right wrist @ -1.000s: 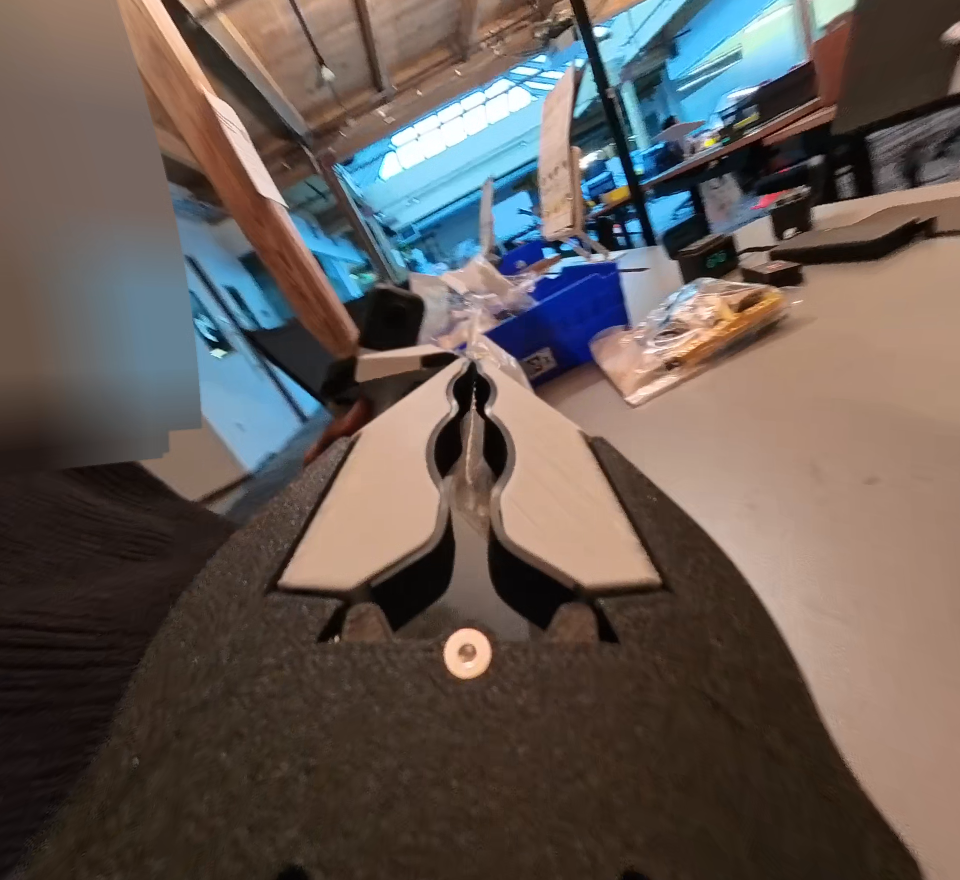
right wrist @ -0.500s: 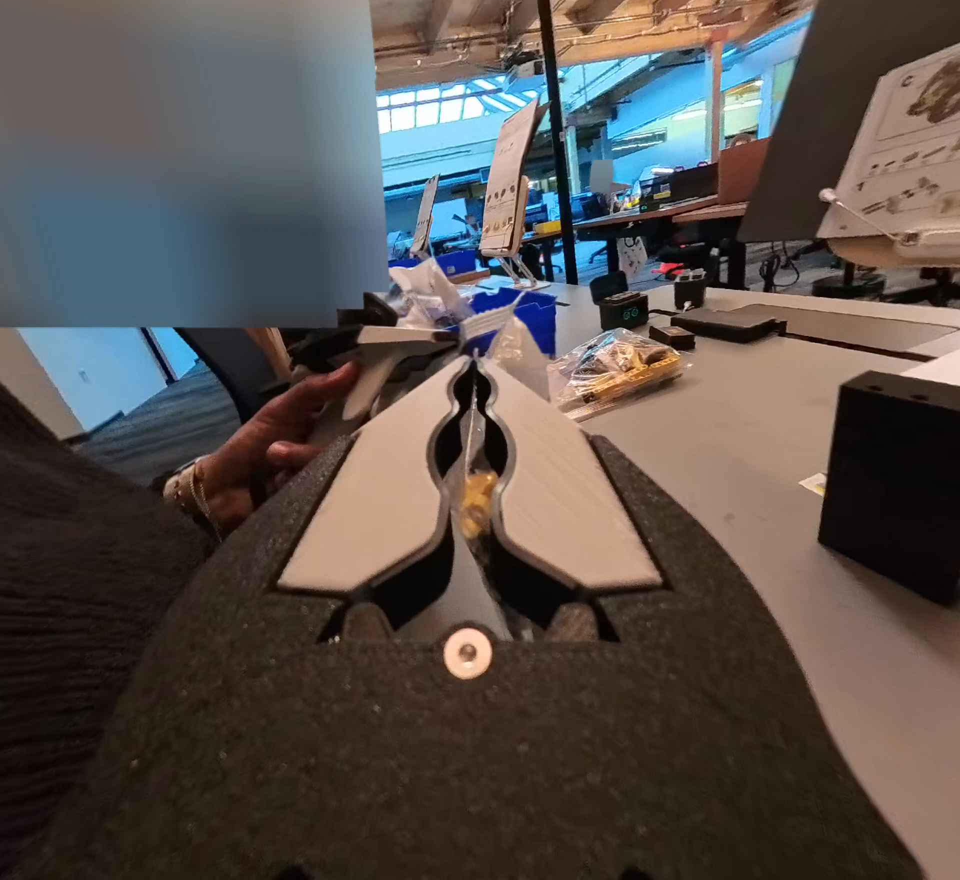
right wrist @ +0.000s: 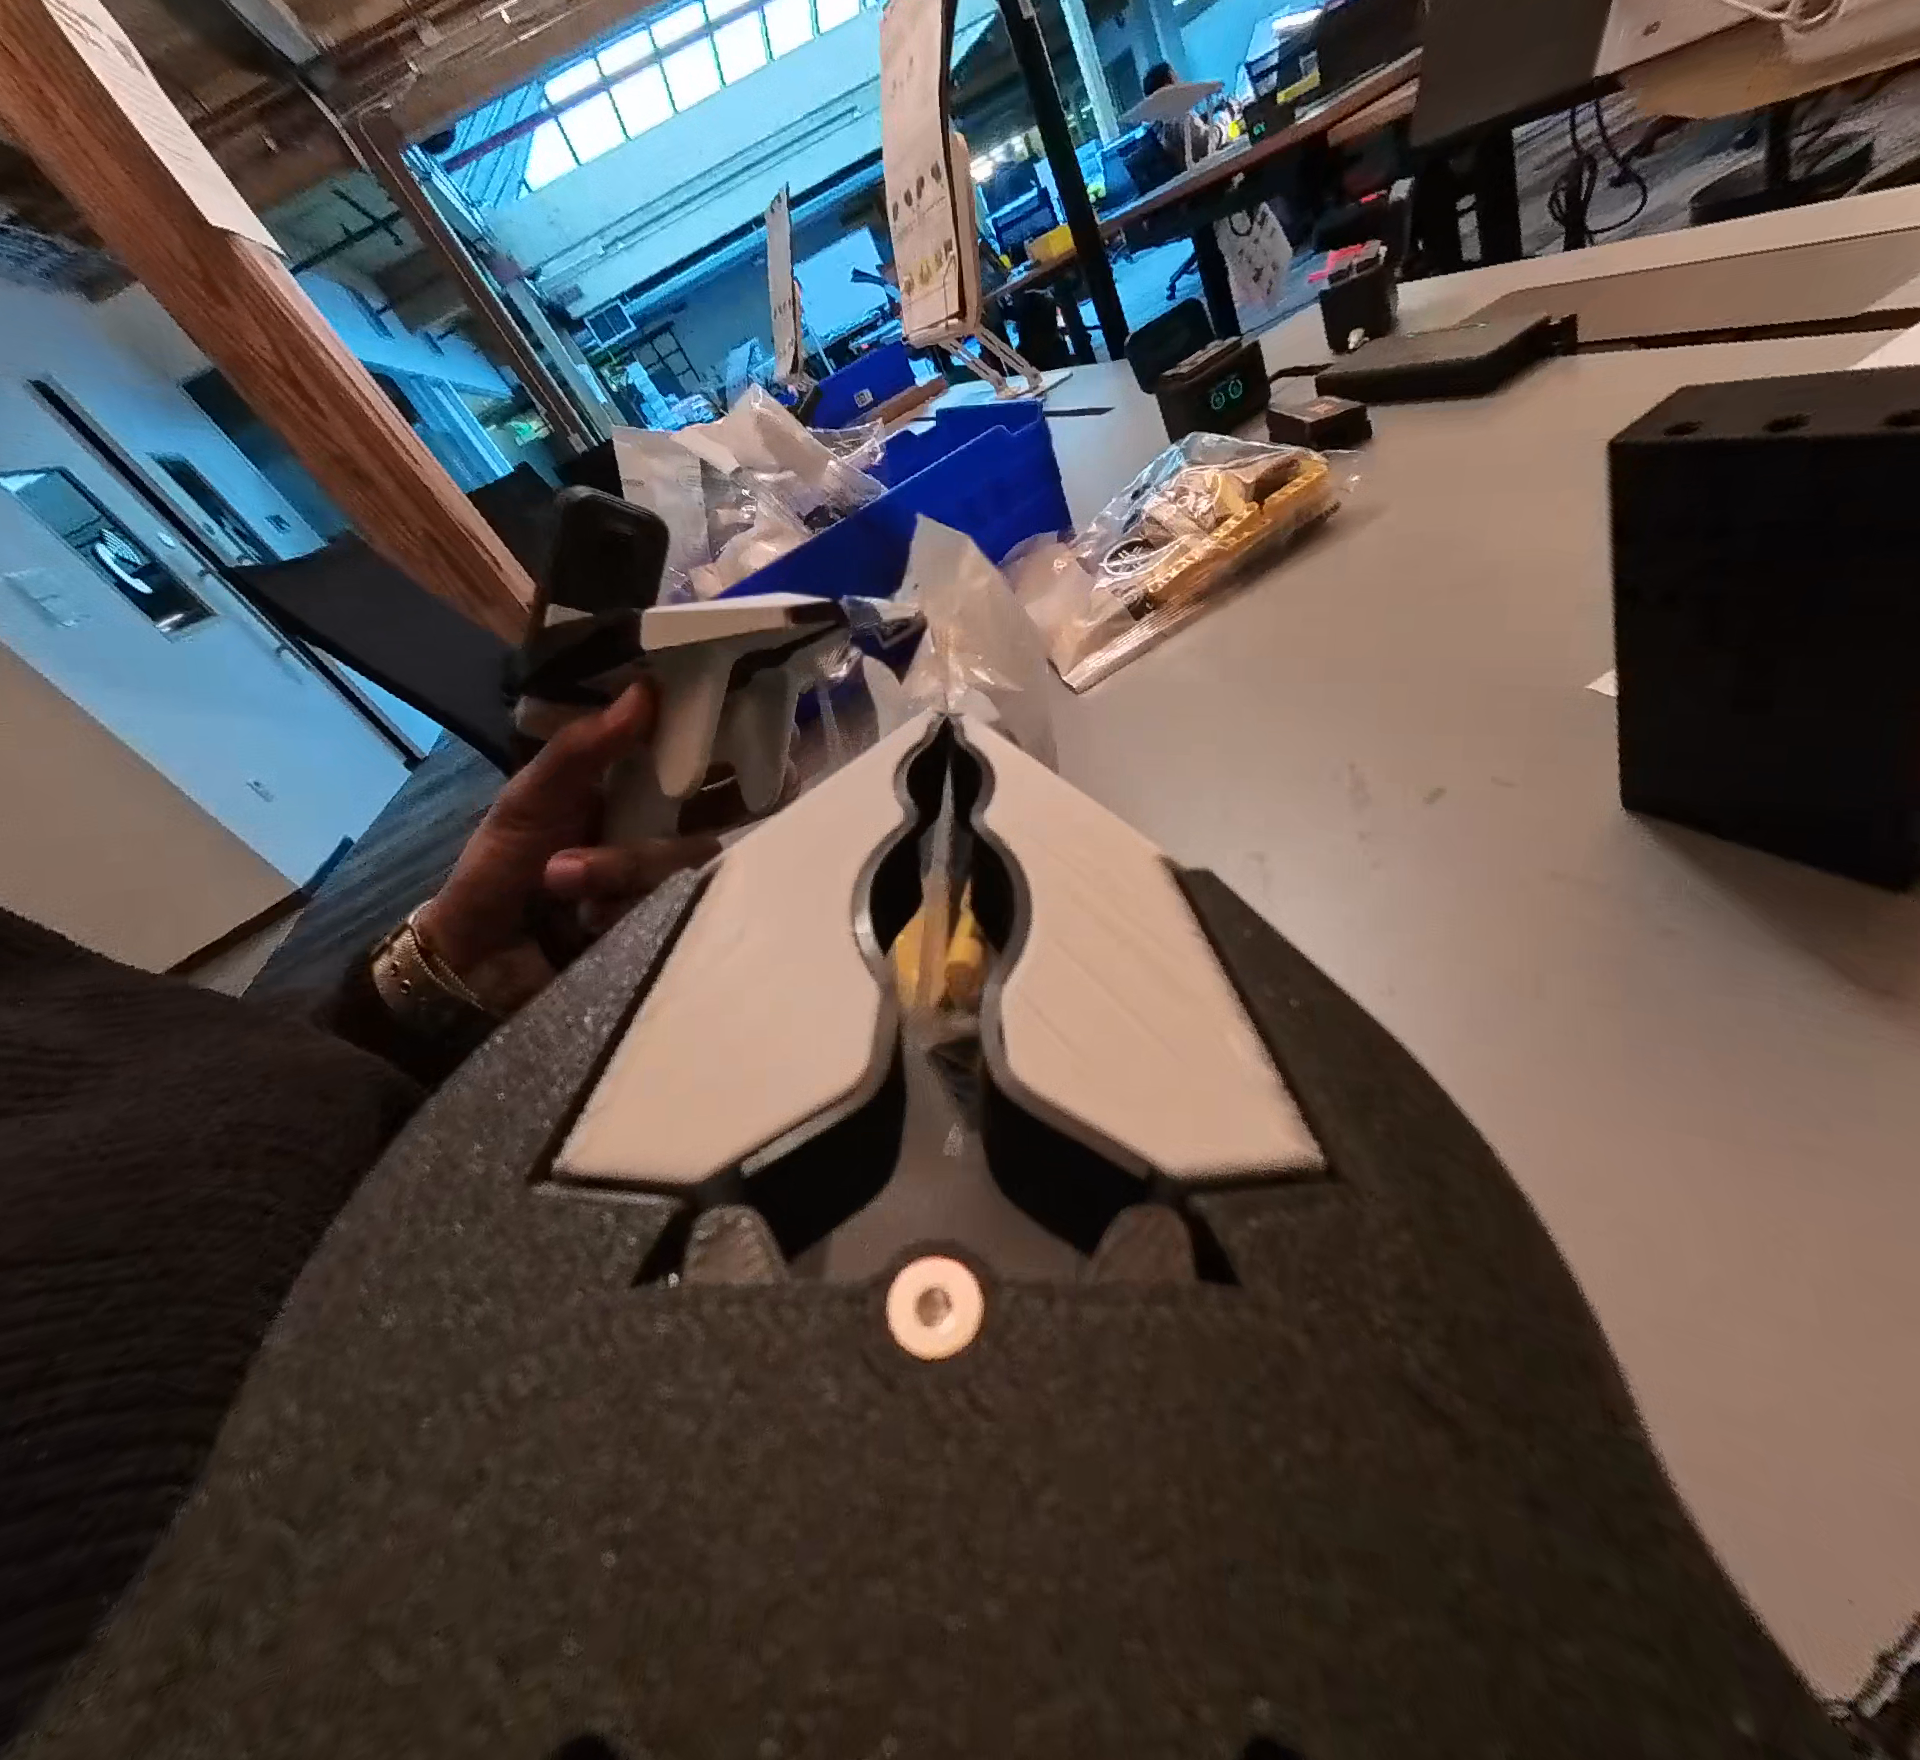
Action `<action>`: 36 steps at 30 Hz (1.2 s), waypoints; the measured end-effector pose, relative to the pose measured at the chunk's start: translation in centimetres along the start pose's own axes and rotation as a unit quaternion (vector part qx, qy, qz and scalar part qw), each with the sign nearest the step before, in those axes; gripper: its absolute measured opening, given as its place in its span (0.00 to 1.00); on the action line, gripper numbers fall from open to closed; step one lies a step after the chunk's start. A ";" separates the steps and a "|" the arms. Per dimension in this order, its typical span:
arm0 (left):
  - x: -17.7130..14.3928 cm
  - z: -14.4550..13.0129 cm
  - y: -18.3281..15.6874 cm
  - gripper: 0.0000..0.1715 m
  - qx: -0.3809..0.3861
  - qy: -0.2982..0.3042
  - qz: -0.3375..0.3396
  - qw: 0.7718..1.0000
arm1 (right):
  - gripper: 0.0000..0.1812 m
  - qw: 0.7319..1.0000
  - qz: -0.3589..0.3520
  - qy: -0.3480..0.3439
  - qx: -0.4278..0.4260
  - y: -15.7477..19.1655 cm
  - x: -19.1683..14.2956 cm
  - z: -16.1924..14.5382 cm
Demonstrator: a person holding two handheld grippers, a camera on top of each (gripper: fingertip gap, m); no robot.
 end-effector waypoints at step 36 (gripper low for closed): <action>7.1 -5.1 0.4 0.17 0.532 0.256 0.098 0.801 | 0.00 0.983 -0.108 0.135 -0.066 -4.2 -2.0 0.6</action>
Point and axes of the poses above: each gripper's, where its closed fingertips meet, x out along the fingers, z out of its top, y = z × x across the jaws, the point moved 6 cm from there along -x, back along the fingers, and after that the axes turned 12 degrees about -y, right-handed, at the moved point
